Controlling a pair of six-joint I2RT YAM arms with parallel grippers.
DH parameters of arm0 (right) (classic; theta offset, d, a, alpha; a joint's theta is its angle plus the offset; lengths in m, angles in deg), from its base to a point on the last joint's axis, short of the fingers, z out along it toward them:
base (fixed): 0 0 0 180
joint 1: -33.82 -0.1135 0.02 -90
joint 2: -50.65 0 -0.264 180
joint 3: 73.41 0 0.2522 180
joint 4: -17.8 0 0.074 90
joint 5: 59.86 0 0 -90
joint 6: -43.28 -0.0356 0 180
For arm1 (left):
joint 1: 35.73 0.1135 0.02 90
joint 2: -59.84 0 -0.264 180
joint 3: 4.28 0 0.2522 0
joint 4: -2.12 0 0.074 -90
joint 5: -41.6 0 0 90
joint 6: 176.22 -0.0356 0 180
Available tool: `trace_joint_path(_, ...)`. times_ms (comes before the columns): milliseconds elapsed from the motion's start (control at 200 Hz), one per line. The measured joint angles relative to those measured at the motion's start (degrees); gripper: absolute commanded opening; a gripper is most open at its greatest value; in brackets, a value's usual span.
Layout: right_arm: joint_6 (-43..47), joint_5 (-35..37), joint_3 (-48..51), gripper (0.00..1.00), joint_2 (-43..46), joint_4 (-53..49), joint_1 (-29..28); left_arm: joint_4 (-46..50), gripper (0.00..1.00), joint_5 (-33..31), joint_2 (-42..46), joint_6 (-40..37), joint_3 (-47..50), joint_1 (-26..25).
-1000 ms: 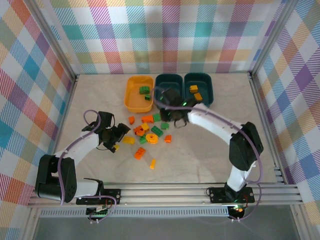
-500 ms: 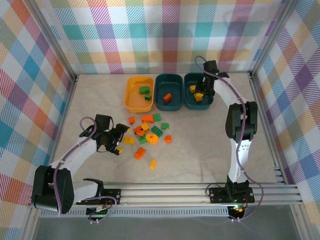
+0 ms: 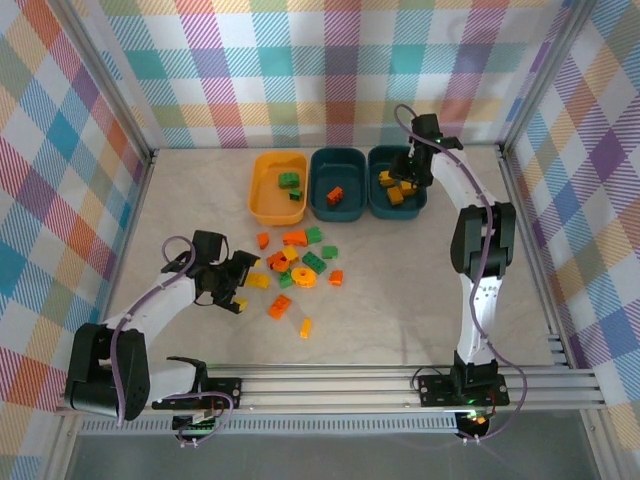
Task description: Sort the legos into containers by color
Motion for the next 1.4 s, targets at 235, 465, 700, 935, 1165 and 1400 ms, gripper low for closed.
trace_joint_path(235, -2.5, -1.2, 23.4, 0.59, 20.0, 8.4, -2.8, -1.2, 0.93, 0.0, -3.0, 0.2, -0.2, 0.0)
trace_joint_path(465, -4.6, -3.1, 38.1, 0.59, 30.0, 14.7, -8.0, -2.5, 0.85, -0.7, -8.5, 2.8, -1.5, -1.0)
trace_joint_path(700, -7.2, -3.9, 48.5, 0.57, 34.9, 16.5, -9.9, -0.9, 0.72, -2.6, -13.3, 6.1, -5.0, -1.4)
trace_joint_path(935, -8.5, -4.1, 50.3, 0.56, 36.4, 17.5, -16.5, 4.9, 0.57, -2.4, -18.6, 7.2, -9.7, -1.4)
trace_joint_path(1165, -8.8, -4.3, 50.3, 0.56, 36.4, 17.9, -18.0, 7.9, 0.44, -2.2, -20.1, 6.3, -11.0, -1.5)
trace_joint_path(1400, -8.7, -4.3, 50.3, 0.55, 36.4, 17.9, -18.0, 7.3, 0.42, -3.4, -18.9, 5.1, -10.9, -2.0)
